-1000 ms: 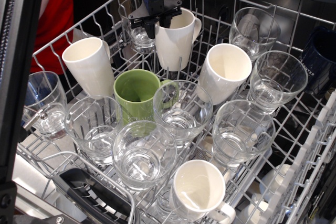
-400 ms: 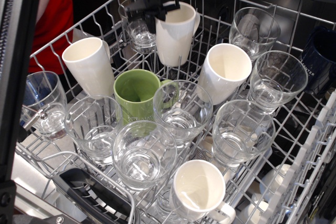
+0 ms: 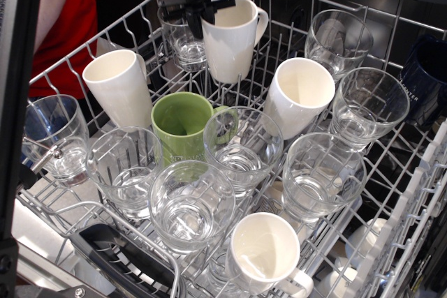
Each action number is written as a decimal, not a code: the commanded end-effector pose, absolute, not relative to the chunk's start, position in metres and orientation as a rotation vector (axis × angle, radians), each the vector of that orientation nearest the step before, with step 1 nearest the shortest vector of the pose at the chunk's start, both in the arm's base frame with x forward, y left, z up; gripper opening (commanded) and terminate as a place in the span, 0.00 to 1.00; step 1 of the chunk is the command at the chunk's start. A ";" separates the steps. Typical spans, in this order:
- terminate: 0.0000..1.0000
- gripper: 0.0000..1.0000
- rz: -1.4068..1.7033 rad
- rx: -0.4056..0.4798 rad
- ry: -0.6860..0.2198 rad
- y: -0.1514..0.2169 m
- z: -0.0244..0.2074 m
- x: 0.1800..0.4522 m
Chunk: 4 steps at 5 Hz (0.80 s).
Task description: Pick up any cup
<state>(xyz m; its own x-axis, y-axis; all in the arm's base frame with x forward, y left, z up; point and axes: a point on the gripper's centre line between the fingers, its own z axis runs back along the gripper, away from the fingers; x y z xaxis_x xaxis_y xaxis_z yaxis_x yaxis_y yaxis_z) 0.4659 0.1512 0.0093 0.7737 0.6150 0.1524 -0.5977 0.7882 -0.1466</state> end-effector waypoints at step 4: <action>0.00 0.00 0.447 -0.092 -0.386 0.157 0.175 0.473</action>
